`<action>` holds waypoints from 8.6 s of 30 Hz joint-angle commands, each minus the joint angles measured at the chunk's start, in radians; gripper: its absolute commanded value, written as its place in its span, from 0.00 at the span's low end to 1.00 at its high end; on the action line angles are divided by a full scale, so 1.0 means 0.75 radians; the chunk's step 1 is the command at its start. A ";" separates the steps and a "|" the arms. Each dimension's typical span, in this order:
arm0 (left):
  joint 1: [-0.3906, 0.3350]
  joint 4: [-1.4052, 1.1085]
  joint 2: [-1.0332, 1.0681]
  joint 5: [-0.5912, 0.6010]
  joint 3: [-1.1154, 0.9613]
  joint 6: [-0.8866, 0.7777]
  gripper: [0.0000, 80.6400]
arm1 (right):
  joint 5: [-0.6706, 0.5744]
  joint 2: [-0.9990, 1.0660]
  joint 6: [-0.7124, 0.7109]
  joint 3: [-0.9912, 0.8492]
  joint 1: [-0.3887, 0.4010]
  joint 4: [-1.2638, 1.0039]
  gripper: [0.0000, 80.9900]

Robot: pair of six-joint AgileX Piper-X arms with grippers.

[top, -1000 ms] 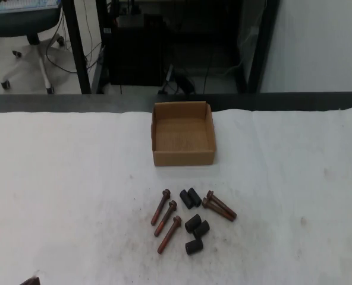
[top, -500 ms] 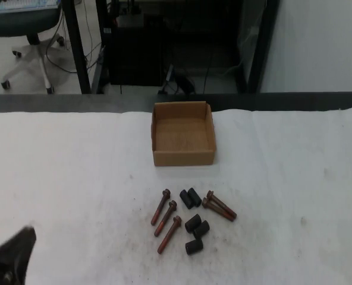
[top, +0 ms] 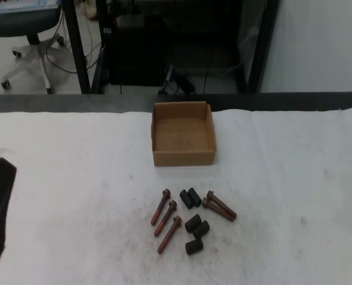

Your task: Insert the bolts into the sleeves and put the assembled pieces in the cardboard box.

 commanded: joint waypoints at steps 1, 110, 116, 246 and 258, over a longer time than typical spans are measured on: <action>-0.001 -0.069 0.003 0.195 -0.014 -0.141 0.00 | -0.169 0.000 0.224 -0.013 -0.003 -0.051 0.01; -0.502 1.309 2.624 -0.179 -1.783 1.166 0.38 | -0.314 1.189 -0.863 -1.049 0.370 1.254 0.37; -0.502 1.274 2.627 -0.169 -1.783 1.134 0.38 | -0.314 1.189 -0.863 -1.049 0.370 1.254 0.37; -0.203 1.072 0.822 0.339 -0.866 0.901 0.00 | 0.144 2.693 -1.224 -2.004 0.859 1.480 0.37; -0.203 1.071 0.822 0.339 -0.866 0.896 0.00 | 0.132 2.693 -1.224 -2.004 0.866 1.480 0.37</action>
